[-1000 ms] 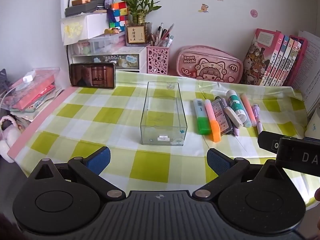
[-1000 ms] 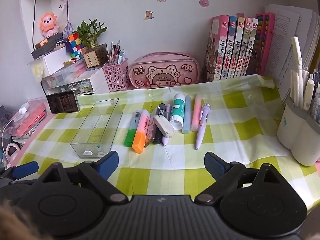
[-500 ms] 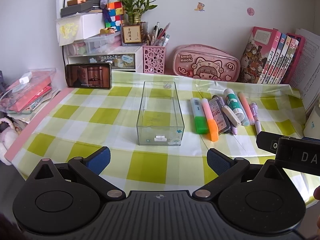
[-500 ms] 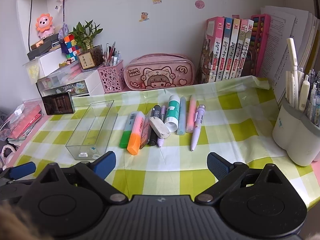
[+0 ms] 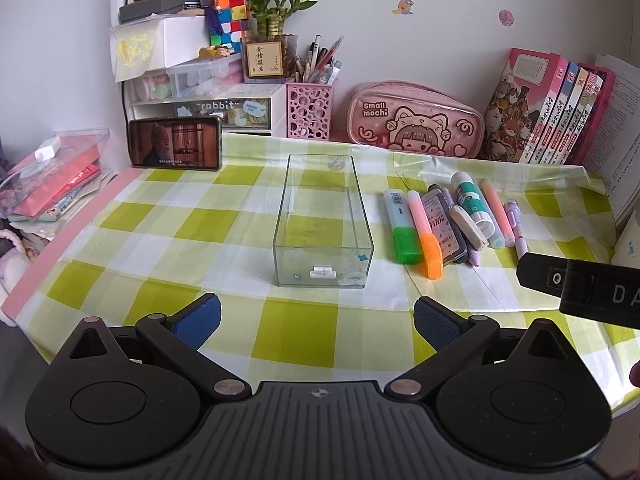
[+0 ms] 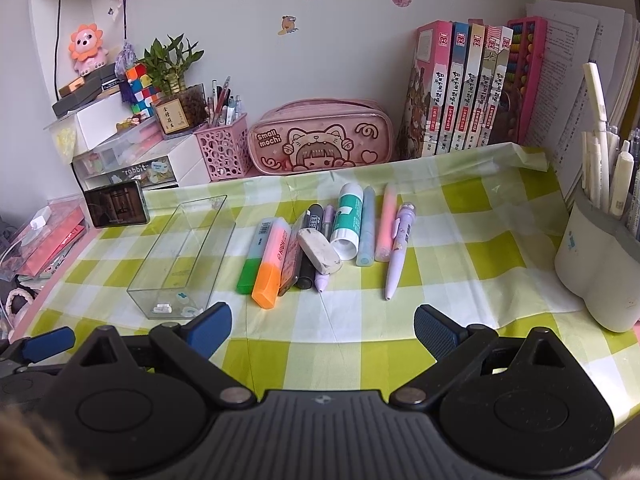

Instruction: Organize stationery

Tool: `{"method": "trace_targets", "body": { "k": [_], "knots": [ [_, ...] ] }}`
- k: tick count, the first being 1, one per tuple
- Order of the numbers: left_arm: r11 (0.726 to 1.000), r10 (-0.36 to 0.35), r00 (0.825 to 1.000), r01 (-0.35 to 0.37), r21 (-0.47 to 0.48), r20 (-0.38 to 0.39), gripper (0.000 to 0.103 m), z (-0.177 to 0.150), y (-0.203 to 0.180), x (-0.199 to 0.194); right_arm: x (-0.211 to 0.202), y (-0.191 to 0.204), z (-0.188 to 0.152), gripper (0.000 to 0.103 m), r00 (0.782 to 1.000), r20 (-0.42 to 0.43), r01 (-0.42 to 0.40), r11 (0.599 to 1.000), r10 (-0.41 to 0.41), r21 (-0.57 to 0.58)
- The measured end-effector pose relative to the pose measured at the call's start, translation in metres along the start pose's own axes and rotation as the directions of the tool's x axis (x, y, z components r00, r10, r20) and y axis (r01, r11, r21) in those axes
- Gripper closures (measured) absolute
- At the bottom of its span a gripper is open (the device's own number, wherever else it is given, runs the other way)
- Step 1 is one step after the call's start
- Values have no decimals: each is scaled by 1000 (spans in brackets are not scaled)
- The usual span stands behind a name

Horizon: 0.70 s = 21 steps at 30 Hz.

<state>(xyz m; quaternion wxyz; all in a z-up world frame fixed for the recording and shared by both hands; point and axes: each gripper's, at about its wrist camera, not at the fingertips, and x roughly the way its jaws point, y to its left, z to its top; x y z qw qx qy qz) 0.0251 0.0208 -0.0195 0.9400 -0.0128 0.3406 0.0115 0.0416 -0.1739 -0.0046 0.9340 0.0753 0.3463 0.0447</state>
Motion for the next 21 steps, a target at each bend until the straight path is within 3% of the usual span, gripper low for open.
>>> {"method": "trace_targets", "body": {
  "k": [13,21],
  "knots": [
    [1000,-28,1000,28,-8,-4,5,19,0,25,35,-7,27,19,999,-37,-8,1000,8,9],
    [999,-34,999,34,-2,0,5,14,-13,20,16,-18,24,19,1000,-9,-11,1000,11,1]
  ]
}}
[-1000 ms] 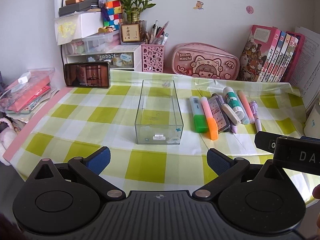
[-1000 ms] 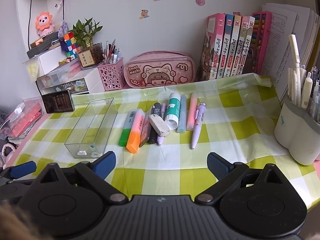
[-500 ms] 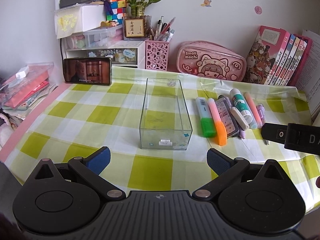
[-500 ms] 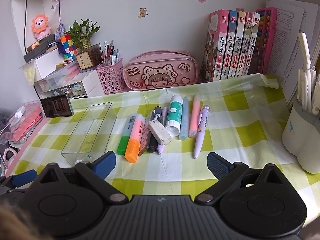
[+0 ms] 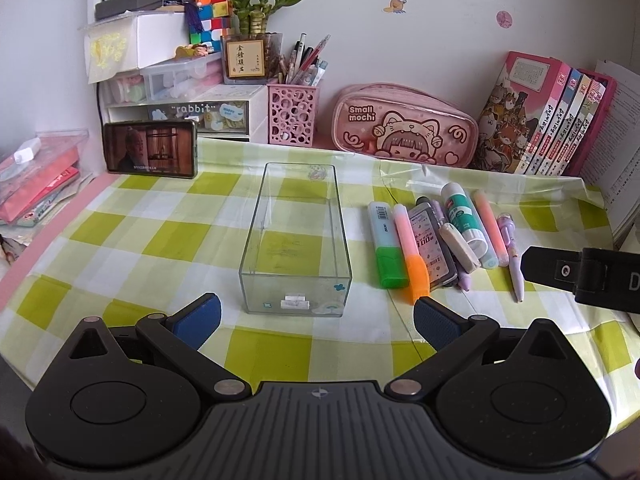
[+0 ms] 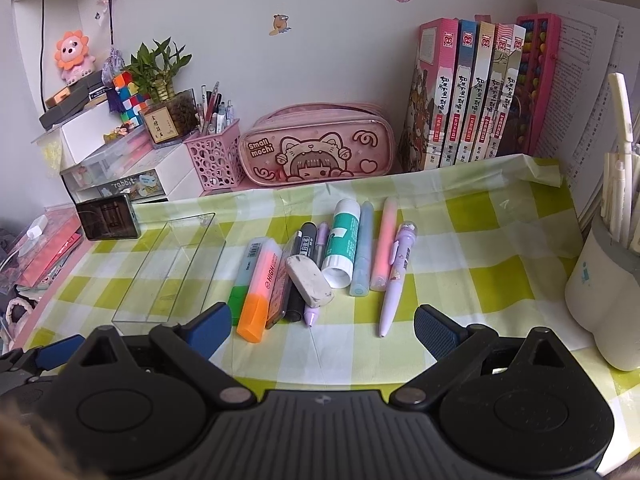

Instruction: Organize stationery

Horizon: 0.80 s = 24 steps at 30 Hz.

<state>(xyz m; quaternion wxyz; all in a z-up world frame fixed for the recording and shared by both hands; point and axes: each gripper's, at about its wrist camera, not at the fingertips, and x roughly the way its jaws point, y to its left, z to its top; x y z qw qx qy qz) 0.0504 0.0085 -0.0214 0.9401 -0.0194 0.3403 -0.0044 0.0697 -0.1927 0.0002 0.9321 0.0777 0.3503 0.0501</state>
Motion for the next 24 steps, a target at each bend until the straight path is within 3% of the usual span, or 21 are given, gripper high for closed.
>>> {"method": "trace_targets", "body": {
  "k": [10,24],
  "knots": [
    [999,22,1000,-23,41,13,5,-4,-8,-12,-7,-16,-8,19,999,8,-39,998,39,54],
    [999,29,1000,-30,40,10,5,-3,-2,-2,3,-15,-10,19,1000,-7,-11,999,11,41]
  ]
}}
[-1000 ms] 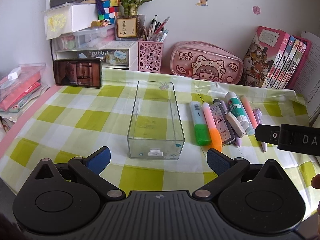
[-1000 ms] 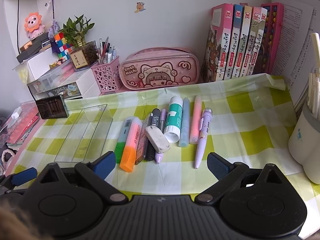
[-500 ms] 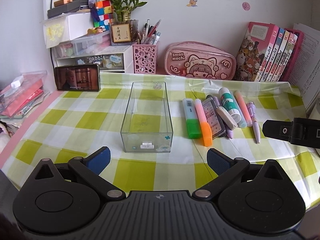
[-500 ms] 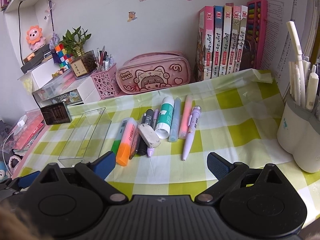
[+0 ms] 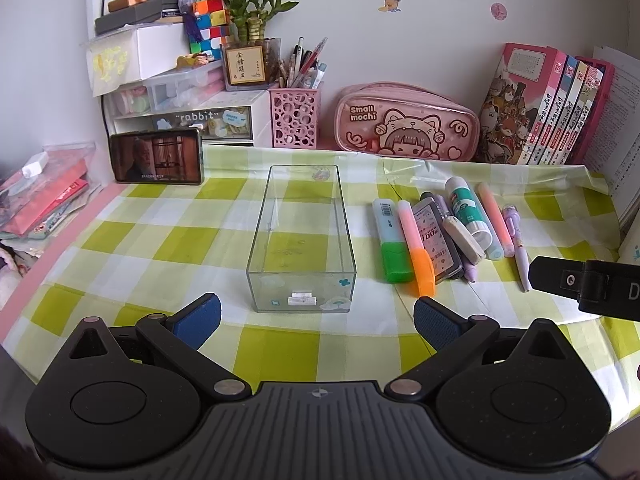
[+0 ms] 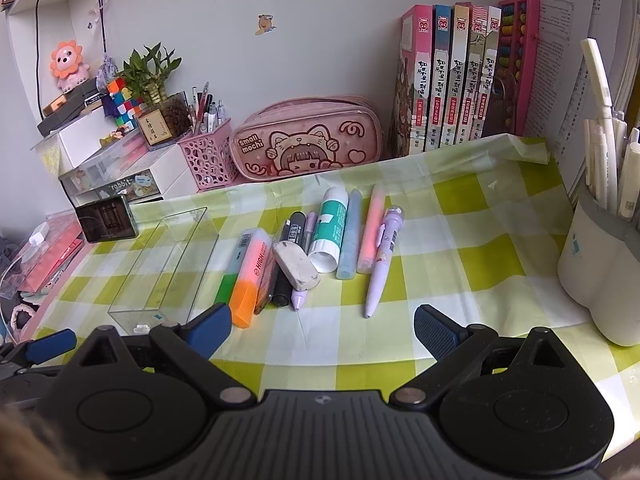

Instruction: Organize stationery

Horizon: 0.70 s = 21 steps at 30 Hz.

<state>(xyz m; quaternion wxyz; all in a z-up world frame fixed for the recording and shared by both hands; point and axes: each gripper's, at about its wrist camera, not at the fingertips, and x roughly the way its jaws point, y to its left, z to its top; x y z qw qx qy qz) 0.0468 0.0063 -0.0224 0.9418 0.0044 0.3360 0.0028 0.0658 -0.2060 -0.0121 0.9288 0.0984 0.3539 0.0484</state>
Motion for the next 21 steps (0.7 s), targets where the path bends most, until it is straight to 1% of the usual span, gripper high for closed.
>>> {"method": "trace_targets", "body": {
  "k": [5,8,13,16,17,18,20,21],
  "knots": [
    [1000,-15,1000,14,-11,-5,5,1,3,6,4,-6,-2,19,1000,-14,26,1000,-26,2],
    [1000,-9,1000,9,0,-2,5,2,3,11,7,-12,1,19,999,-12,36,999,-36,17],
    [1000,-10,1000,10,3,-2,5,3,6,26,20,-23,4,19,999,-28,29,999,-28,31],
    [1000,-10,1000,9,25,20,5,3,3,36,31,-33,10,21,999,-23,30,998,-29,51],
    [999,-7,1000,6,35,22,5,4,1,41,34,-35,12,25,999,-25,24,998,-23,58],
    [999,-8,1000,7,41,27,5,5,-1,44,38,-37,17,31,999,-30,13,998,-11,69],
    [999,-9,999,7,52,40,5,5,-3,50,41,-36,22,39,1000,-20,-14,998,15,65],
    [998,-6,999,3,58,39,5,6,-4,54,42,-34,25,40,1000,-12,-25,998,25,50]
  ]
}}
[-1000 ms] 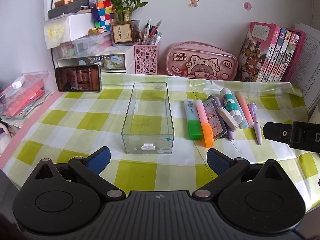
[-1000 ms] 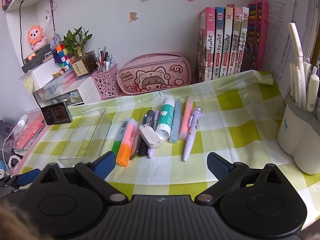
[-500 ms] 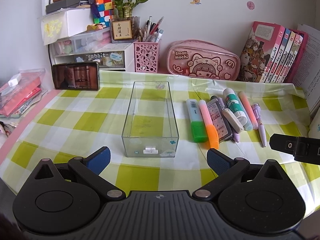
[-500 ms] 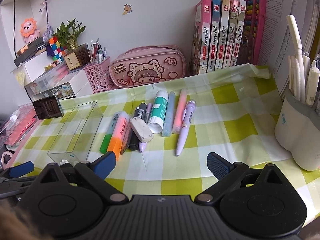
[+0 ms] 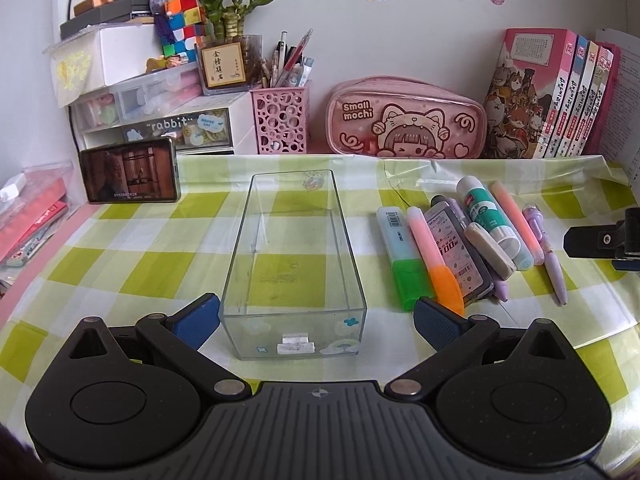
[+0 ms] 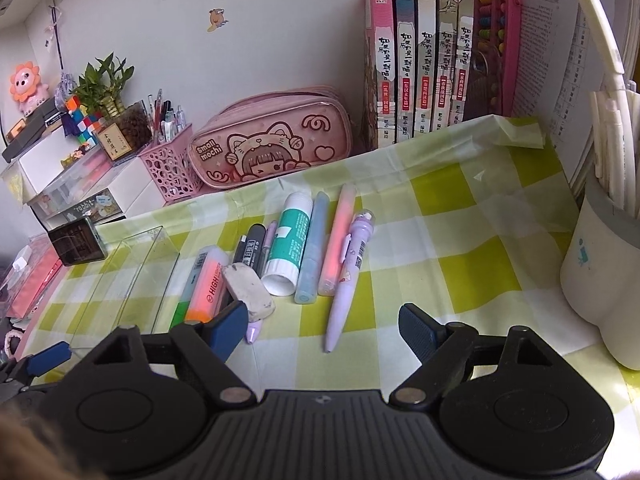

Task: Organize stationery
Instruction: 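Reach the right gripper to the lavender pen and close on it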

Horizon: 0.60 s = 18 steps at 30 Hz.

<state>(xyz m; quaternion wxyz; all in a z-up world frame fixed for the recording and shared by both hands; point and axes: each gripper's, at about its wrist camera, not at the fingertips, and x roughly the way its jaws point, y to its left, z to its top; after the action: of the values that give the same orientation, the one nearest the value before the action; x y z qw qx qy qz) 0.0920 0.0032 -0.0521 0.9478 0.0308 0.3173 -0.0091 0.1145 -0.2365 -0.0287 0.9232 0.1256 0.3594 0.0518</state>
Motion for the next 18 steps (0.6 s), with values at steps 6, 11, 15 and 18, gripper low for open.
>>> {"method": "trace_targets", "body": {
  "k": [6,11,15,18],
  "knots": [
    [1000,3,1000,-3,3,-12,5,-3,4,19,17,-14,15,47,1000,-26,-13,998,14,61],
    [1000,-12,1000,12,-29,-17,28,-7,13,28,26,-10,28,47,999,-30,-32,998,34,60],
    [1000,-16,1000,16,-20,-3,29,-8,13,27,40,-12,29,47,998,-67,-5,998,9,63],
    [1000,-22,1000,22,-22,4,29,-9,14,27,50,-19,27,47,995,-83,52,997,-47,63]
  ]
}}
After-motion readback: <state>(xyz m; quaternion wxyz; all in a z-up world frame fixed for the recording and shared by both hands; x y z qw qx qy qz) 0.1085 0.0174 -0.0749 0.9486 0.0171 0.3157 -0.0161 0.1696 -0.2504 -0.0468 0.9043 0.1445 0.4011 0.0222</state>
